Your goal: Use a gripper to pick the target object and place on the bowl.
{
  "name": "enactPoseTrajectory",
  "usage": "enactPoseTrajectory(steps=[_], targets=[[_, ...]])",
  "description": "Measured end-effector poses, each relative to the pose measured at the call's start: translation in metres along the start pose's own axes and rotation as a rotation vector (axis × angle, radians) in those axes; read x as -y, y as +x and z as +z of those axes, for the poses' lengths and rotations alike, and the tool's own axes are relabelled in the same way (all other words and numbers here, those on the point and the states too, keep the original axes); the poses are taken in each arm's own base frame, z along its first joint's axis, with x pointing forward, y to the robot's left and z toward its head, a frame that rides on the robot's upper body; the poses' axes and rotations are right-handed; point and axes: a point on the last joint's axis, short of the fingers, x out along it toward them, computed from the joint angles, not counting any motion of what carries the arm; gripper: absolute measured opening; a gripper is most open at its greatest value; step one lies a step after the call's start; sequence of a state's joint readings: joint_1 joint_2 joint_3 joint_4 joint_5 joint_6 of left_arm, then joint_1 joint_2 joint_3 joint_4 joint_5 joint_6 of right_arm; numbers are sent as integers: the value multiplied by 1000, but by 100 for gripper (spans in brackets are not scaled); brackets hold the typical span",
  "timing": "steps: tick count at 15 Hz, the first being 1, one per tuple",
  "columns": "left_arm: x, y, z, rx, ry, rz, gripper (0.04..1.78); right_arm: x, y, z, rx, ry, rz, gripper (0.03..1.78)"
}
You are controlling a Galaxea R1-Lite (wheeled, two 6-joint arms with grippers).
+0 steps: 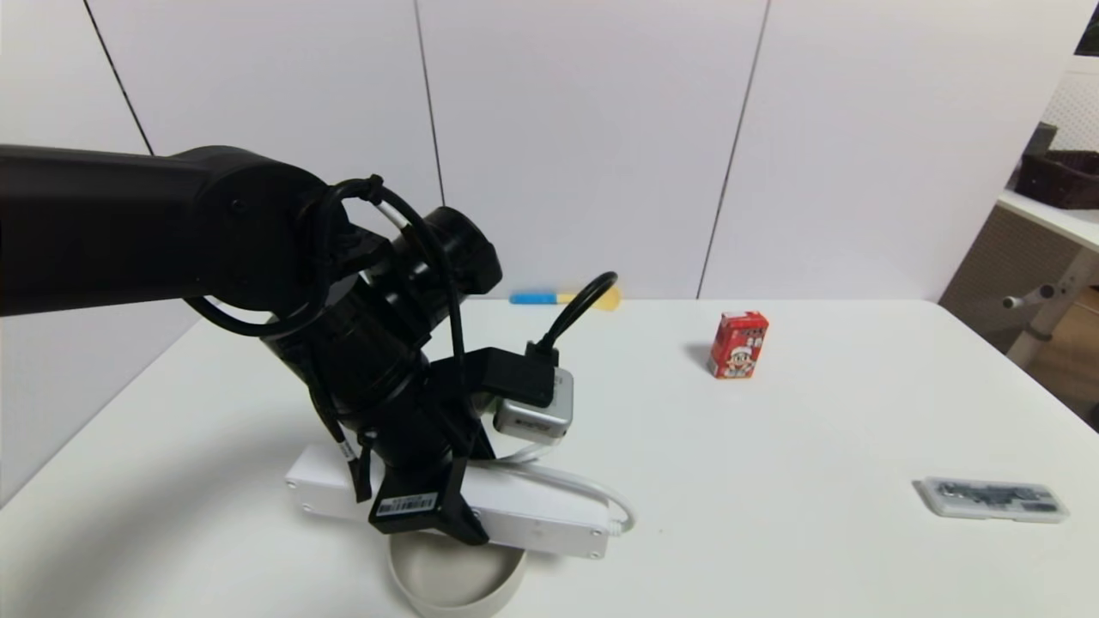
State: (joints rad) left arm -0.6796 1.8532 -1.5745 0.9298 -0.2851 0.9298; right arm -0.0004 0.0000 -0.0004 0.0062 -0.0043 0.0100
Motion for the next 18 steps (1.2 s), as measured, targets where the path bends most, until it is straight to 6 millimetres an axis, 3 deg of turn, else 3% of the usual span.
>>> enactPoseTrajectory(steps=[6,12,18], targets=[[-2,7,0,-12,-5,-18,85,0,0,0,0,0,-1,177],[-2,10,-1,-19,-9,-27,129,0,0,0,0,0,-1,177],[-2,-1,3,2,5,4,151,0,0,0,0,0,0,177]])
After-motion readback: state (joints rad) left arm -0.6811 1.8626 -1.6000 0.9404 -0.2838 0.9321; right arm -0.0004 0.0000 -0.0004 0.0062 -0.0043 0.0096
